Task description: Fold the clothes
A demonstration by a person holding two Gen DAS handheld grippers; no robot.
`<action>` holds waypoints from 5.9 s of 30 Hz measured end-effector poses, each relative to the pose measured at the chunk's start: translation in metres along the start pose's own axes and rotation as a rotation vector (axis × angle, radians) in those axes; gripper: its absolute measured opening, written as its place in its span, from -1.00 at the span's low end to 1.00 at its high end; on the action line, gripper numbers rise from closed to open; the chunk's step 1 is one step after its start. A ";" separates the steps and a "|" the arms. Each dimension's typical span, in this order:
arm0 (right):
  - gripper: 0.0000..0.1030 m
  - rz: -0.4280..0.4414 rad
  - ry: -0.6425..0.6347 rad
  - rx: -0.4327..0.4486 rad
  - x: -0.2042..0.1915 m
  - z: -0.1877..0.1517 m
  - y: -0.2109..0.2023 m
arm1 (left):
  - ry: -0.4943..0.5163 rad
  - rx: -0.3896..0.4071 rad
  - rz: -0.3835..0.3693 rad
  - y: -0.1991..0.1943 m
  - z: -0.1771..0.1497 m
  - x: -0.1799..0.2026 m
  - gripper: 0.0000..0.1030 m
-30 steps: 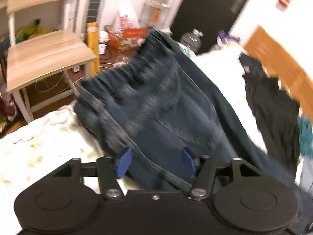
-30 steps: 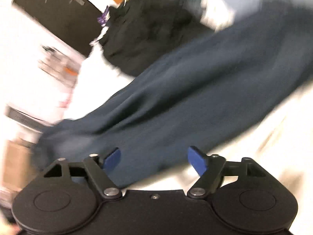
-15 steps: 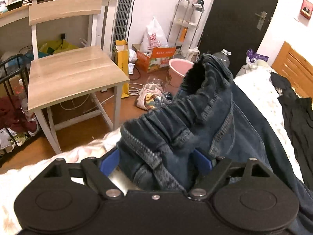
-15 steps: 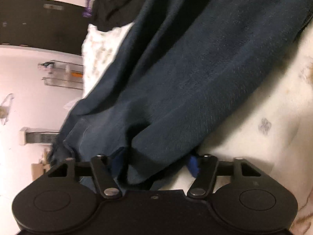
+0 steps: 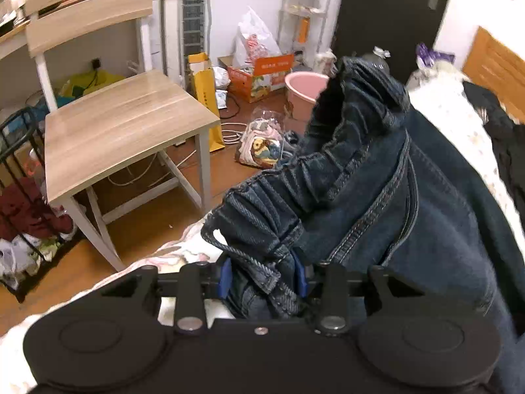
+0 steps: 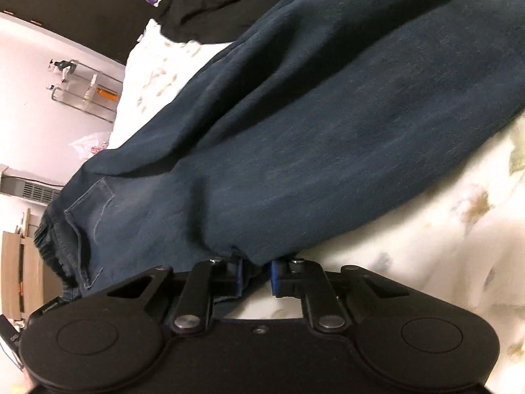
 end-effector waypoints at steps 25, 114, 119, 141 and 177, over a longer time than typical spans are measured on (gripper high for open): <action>0.23 -0.184 0.197 0.183 0.143 0.018 -0.121 | -0.090 -0.005 -0.005 -0.064 -0.014 0.022 -0.09; -0.27 -0.270 -0.114 0.192 0.301 0.291 -0.117 | 0.416 -0.247 -0.248 -0.004 -0.173 0.262 0.14; 0.24 -0.258 -0.263 0.146 0.290 0.295 -0.181 | 0.392 -0.253 -0.249 -0.003 -0.172 0.262 0.18; -0.96 -0.321 -0.361 0.016 0.305 0.174 -0.219 | 0.420 -0.282 -0.237 -0.004 -0.170 0.262 0.25; 0.37 0.138 -0.514 0.005 -0.036 0.049 -0.008 | 0.284 -0.132 -0.319 -0.114 -0.107 0.186 0.22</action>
Point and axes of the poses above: each gripper's, at about its wrist camera, not at the fingertips, and y roughly the way its jaws point, x to its right, z to its top, the point moved 7 cm from there along y, roughly the way its jaws point, and after that the axes turned 14 degrees about -y, right-handed, at the moved point
